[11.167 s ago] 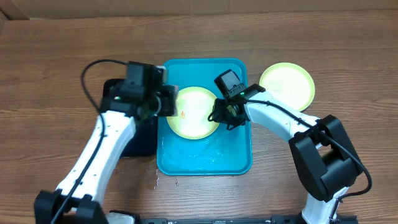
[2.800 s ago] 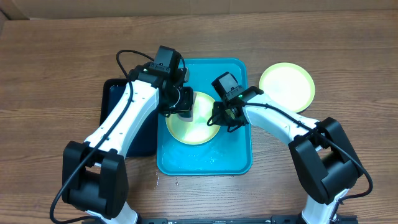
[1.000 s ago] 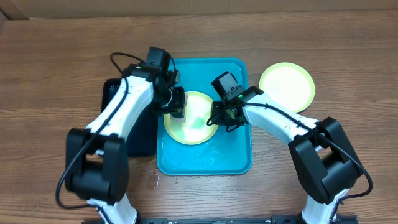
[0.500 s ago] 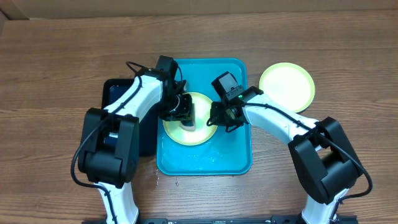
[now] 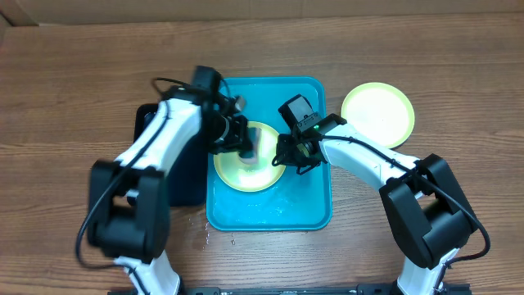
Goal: Clean dirty plates on tray and stack at the side
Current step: 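Continue scrubbing the yellow plate with the sponge in left gripper, then return the sponge to the black tray with left gripper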
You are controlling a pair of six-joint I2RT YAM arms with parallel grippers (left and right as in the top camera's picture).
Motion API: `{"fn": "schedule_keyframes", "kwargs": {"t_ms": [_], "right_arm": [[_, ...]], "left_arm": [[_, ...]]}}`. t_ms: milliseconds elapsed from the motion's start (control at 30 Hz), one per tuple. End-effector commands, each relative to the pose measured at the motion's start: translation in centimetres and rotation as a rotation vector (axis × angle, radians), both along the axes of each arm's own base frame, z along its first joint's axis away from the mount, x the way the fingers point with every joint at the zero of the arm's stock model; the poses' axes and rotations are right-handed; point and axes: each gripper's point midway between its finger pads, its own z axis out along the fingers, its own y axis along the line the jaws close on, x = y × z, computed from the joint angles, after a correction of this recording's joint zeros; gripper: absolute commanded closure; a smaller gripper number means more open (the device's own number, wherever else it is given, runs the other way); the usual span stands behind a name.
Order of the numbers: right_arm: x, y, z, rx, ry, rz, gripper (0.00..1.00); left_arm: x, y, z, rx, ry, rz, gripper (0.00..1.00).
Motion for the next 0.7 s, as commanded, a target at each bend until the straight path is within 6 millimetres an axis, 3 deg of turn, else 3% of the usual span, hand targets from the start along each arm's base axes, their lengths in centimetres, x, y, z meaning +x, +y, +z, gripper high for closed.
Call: {"fn": "schedule_keyframes", "kwargs": {"t_ms": [0,267,400,500,667], "right_arm": [[-0.4,0.3,-0.3,0.003,0.007,0.015,0.96],[-0.4,0.3,-0.3,0.003,0.007,0.016,0.96],[-0.4,0.3,-0.3,0.003,0.007,0.016,0.96],[-0.4,0.3,-0.3,0.003,0.007,0.015,0.96],[-0.4,0.3,-0.3,0.003,0.006,0.015,0.96]], "left_arm": [[1.6,4.0,3.0,0.12,-0.119,0.073,0.96],[-0.8,12.8,1.3,0.522,-0.001,0.243,0.96],[-2.1,15.6,0.6,0.684,0.035,0.3,0.96],[-2.9,16.9,-0.3,0.758,0.05,0.33,0.96],[-3.7,17.0,-2.9,0.764,0.052,0.33,0.96]]}}
